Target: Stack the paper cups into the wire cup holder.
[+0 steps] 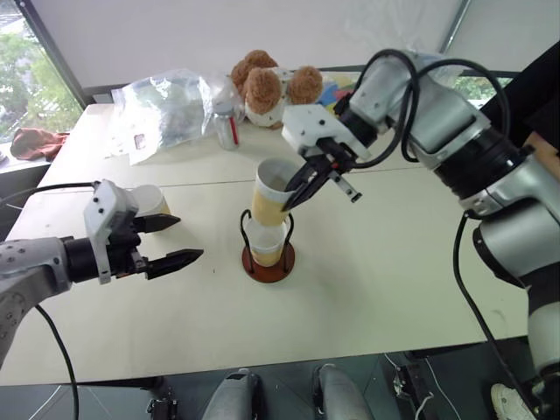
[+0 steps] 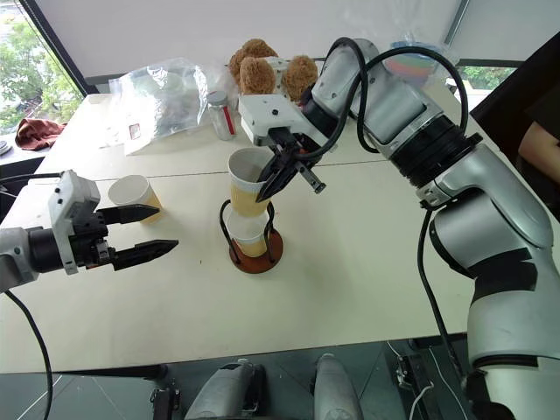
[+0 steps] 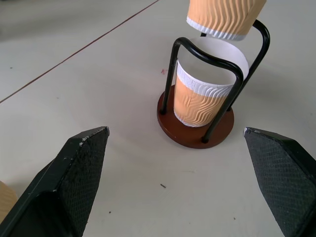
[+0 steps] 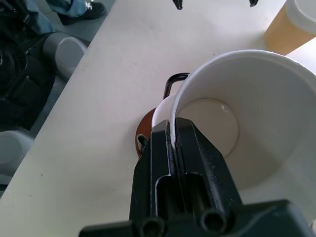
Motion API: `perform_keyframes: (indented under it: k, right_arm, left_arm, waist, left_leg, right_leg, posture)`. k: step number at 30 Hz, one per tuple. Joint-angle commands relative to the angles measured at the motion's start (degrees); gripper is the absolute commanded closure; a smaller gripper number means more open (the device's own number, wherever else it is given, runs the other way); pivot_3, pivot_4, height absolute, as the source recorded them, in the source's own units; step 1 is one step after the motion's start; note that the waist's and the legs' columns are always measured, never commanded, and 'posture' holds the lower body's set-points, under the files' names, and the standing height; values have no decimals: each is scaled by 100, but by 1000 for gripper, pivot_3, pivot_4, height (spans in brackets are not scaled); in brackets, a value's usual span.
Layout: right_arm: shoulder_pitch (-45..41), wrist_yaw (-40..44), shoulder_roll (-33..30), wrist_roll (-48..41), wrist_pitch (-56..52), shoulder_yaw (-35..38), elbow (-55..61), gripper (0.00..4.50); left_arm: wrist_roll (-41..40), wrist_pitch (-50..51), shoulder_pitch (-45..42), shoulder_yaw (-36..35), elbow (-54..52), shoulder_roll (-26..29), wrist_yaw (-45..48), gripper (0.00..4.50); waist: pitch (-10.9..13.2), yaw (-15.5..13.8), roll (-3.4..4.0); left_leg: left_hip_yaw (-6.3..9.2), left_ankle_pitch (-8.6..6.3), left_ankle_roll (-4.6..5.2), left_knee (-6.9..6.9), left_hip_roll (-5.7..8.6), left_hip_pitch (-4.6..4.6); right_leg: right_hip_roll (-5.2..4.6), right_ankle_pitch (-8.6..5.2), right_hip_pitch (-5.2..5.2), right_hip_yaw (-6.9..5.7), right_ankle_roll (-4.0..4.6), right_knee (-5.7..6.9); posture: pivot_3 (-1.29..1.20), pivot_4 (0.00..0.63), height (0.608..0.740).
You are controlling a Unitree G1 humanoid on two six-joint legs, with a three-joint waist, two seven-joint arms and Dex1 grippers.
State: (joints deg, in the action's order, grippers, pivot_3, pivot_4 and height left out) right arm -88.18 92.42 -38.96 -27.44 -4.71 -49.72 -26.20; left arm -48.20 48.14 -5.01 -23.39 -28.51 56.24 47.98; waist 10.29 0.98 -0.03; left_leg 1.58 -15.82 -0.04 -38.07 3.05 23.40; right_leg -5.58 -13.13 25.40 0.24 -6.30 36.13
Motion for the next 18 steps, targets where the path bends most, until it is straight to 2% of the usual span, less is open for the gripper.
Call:
perform_keyframes:
  k: [1,9,12,16,18]
  right_arm:
    - [-166,8,-1,-159,47,-48,2,4490]
    - [-151,8,213,-50,59,-129,-52,4490]
    - [-140,8,246,-25,86,-130,-43,3579]
    - [-153,8,338,64,121,-1,-168,1586]
    - [-163,8,381,126,101,262,-355,1586]
  left_arm:
    - [-53,-31,-3,-133,-161,4,-43,0]
    - [-37,-59,-55,-44,-170,-72,-110,0]
    - [-29,-68,-62,-39,-169,-89,-119,0]
    - [-12,-80,-90,-31,-154,-93,-140,0]
    - [36,-126,-136,-54,-145,-85,-176,0]
  waist:
    - [0,2,0]
    - [0,3,0]
    - [0,-5,0]
    - [0,3,0]
    - [0,5,0]
  left_leg:
    - [0,0,0,0,0,0]
    - [0,0,0,0,0,0]
    - [1,0,0,0,0,0]
    - [1,0,0,0,0,0]
    - [1,0,0,0,0,0]
  right_leg:
    - [0,0,0,0,0,0]
    - [1,0,0,-1,0,0]
    - [1,0,0,-4,0,0]
    - [1,0,0,-5,0,0]
    - [2,0,0,-5,0,0]
  posture:
    - [0,150,740]
    - [0,150,740]
    - [0,150,740]
    - [0,150,740]
    - [0,150,740]
